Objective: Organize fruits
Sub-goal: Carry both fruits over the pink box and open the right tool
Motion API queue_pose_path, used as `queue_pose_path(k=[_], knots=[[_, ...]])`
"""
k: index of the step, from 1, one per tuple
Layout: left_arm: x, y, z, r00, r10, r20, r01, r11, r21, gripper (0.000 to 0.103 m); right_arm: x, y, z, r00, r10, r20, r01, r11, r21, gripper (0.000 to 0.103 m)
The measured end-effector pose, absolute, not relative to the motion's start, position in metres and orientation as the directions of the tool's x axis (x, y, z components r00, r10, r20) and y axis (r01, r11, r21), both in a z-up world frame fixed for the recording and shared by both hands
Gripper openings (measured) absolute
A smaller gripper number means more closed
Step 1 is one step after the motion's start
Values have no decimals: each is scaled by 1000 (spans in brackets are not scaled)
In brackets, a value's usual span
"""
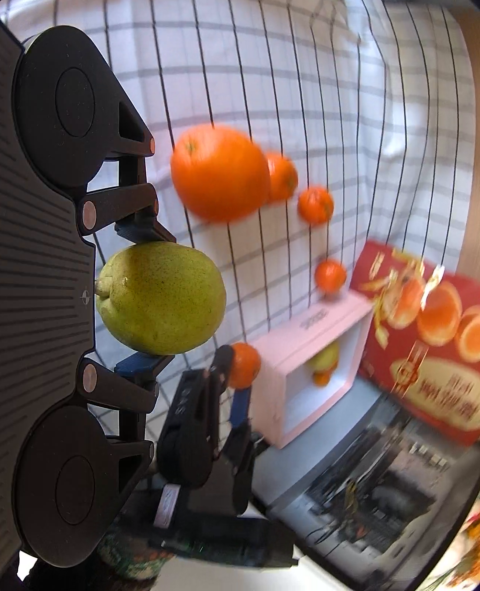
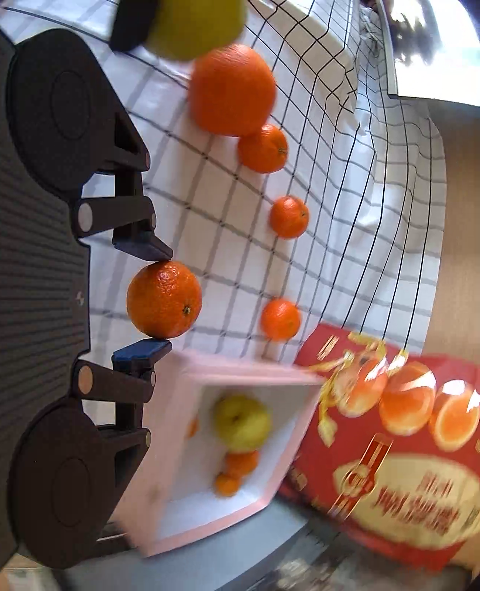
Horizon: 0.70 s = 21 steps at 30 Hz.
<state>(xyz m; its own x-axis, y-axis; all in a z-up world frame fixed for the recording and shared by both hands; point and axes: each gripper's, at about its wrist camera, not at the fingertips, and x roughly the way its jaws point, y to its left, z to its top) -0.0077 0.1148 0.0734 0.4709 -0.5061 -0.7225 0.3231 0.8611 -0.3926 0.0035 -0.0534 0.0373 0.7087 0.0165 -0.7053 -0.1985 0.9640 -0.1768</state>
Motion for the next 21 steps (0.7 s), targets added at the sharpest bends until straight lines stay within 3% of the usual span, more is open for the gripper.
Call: queue_pose_path(k=[9,21], knots=[[12,43,81,370,-609,-701,506,765,-398,64,-51,-125,48,693,-119,-711,28,990,-139,46],[97,-43,106,387,-666,-638,579,714,-394,64,-79,-191,88,770,-210,-602,215,974,-66,46]])
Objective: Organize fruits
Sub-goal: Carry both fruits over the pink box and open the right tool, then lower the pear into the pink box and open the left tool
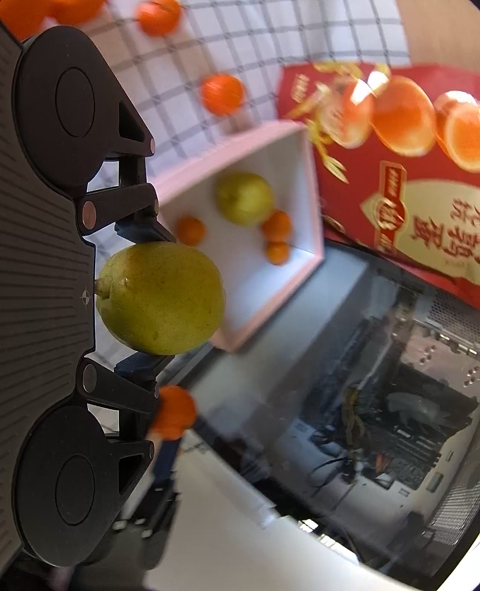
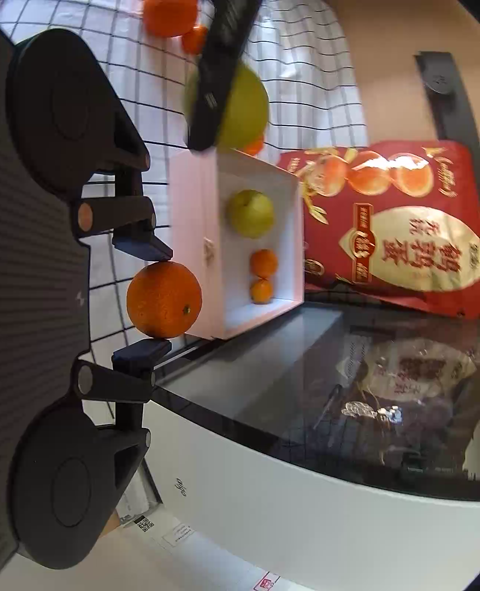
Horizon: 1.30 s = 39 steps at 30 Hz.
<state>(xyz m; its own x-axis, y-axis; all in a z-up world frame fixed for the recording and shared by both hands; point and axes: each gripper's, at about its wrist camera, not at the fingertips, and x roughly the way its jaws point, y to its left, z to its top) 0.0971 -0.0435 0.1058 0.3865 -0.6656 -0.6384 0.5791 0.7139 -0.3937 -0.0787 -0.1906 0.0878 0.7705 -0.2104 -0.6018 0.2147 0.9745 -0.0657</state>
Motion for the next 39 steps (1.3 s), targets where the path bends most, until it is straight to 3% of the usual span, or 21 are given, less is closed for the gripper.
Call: queue_pose_path(k=[14,24,33,39], knots=[[149,-91,94,503,-559,-659,443,822,-359,64,-9,-222,140,886,-141,-442,109,989,-98,46],[160,-64,93,576,-467,-671,318,884,-342,64,64,-234,116,862,-50,-504,8,996,-85,46],[164,-49,91,592,-444,-672,263,895,-360,64,98,-229,65,776,39,-630,-61,998,-13,47],[163,-61,86,554,-472,-685,299,881,-366,64,86,-224,59,794,75,-603,-87,996,9,64]])
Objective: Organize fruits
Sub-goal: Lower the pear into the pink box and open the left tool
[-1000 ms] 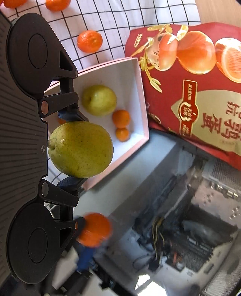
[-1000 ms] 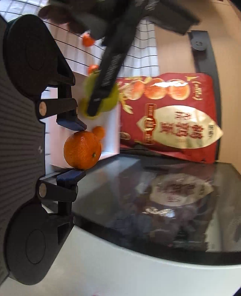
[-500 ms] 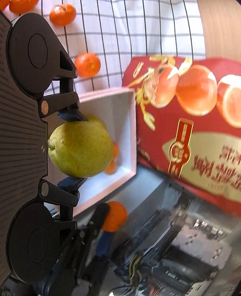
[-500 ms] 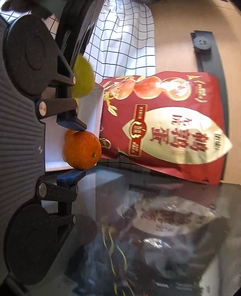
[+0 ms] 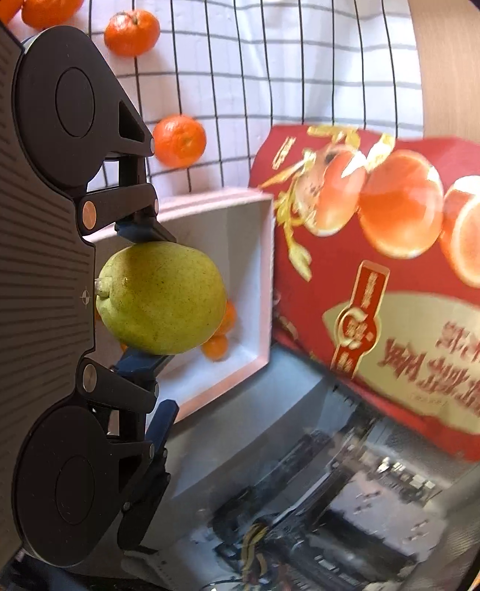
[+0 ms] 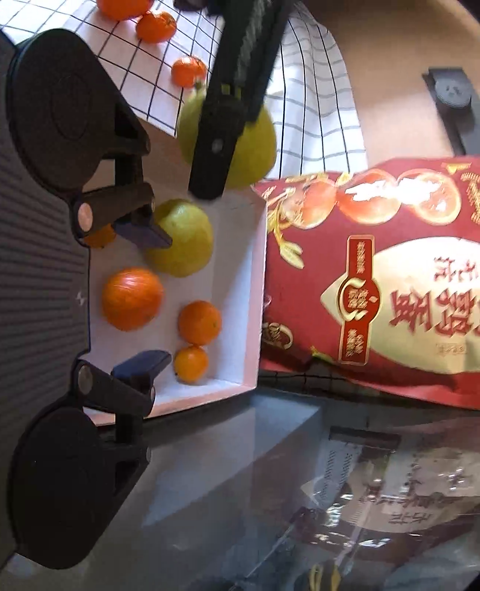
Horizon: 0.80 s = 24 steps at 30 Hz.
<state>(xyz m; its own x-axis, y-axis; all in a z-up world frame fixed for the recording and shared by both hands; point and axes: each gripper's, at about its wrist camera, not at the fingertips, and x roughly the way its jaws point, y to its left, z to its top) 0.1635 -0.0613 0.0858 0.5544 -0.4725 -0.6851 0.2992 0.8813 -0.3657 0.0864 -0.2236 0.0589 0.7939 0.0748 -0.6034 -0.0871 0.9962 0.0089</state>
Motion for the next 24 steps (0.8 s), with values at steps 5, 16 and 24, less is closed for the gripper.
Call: queue_pose_path(k=[5,16,24], knots=[[163,-84,73,482,-487,-729,356,869,-345,64,63,-222,52,798,55,-600,-73,997,-6,64],[161,-111,53,471,-376,-798,429,888,-165,64,14,-229,54,808,-15,-589,23,1000,5,69],[153,-109,55,484,-389,-784,488,864,-127,65,-10,-219,35,744,-33,-668,65,998,24,69]])
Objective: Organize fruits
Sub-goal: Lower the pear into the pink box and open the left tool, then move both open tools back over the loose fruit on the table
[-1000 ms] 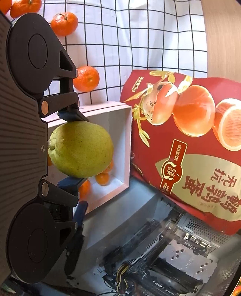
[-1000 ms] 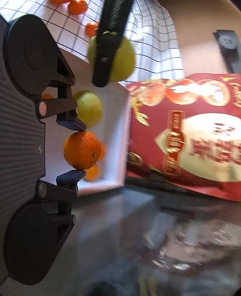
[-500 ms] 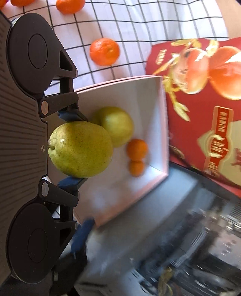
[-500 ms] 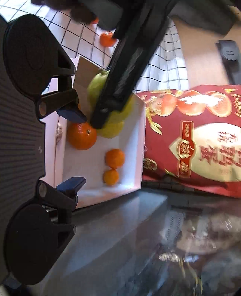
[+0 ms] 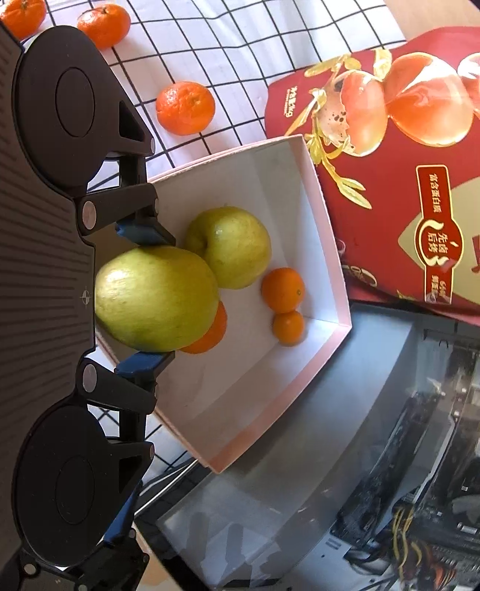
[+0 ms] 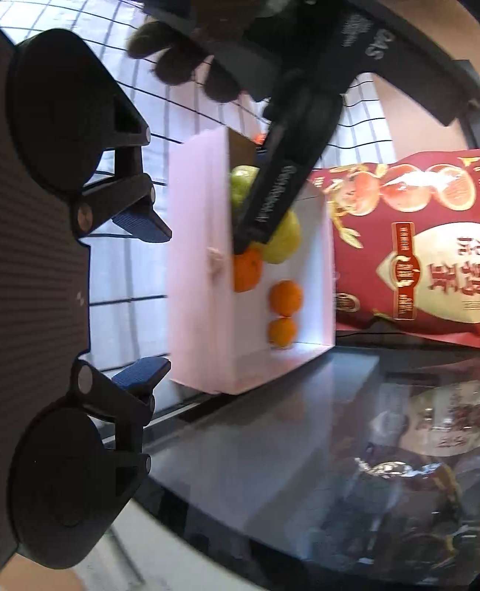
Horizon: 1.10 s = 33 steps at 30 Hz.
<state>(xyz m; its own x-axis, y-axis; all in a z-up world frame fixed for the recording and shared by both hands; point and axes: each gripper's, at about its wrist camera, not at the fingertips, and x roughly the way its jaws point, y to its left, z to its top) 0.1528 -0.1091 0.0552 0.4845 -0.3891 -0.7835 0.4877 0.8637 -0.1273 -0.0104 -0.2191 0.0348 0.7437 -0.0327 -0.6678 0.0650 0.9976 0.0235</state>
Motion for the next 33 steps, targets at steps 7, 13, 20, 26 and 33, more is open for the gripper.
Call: queue_pose_path(k=[7,13,20,26,33], knots=[[145,-96,66,510,-405,-759,481,866,-139,64,-25,-205,31,719,-57,-693,85,996,6,69],[140,-77,76,538,-438,-720,457,869,-188,62,-30,-190,29,701,-69,-710,91,996,-7,69],[134,-35,88,599,-501,-625,422,860,-285,61,-32,-173,34,710,-72,-701,71,997,-30,69],[111,35,79,631,-451,-631,324,893,-314,61,-28,-163,34,704,-66,-707,46,998,-48,69],[56,133,85,699,-257,-667,134,964,-231,61,-19,-144,25,694,-23,-720,-22,998,-53,69]])
